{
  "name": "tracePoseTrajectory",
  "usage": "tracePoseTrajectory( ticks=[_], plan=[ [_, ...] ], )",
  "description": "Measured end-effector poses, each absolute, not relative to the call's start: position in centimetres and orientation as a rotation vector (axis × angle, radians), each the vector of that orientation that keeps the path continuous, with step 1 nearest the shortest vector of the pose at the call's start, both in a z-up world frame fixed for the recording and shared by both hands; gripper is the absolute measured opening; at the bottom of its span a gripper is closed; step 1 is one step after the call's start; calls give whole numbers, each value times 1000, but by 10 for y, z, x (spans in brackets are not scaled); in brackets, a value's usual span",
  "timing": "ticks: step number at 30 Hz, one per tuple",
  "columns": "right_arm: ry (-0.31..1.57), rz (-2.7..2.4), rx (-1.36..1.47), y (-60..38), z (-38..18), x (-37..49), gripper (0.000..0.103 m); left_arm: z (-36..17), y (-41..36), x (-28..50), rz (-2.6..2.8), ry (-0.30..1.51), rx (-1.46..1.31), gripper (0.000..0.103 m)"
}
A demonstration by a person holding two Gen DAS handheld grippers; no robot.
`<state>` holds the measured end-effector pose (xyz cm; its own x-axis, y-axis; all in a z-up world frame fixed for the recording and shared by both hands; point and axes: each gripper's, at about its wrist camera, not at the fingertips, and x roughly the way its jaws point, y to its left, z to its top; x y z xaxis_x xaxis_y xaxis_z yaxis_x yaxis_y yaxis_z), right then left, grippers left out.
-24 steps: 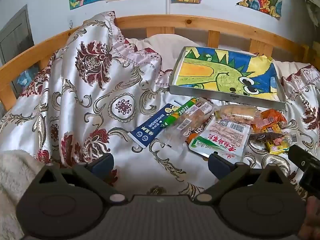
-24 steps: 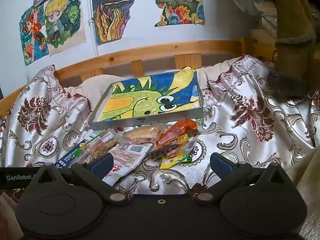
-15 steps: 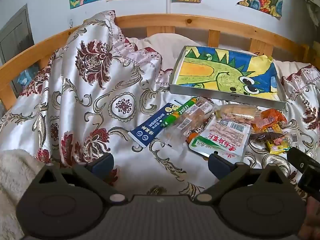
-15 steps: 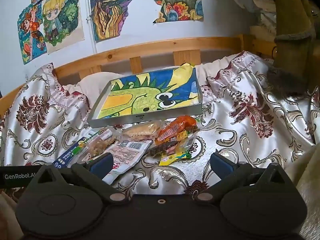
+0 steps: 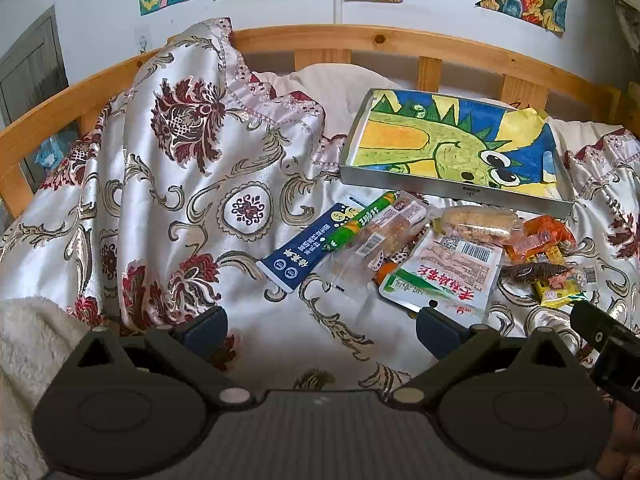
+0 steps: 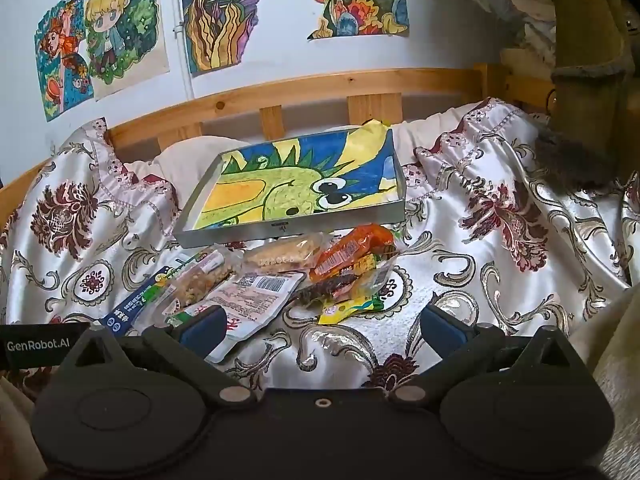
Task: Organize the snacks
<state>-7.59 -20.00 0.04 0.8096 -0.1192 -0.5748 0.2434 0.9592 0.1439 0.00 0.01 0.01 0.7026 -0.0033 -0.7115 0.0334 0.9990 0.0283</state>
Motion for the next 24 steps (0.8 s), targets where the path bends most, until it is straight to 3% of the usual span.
tracePoseTrajectory(
  ticks=[24],
  plan=[
    [608,-192,214,-199,-1,-75,102,0,0,0,-20,796,40,102]
  ],
)
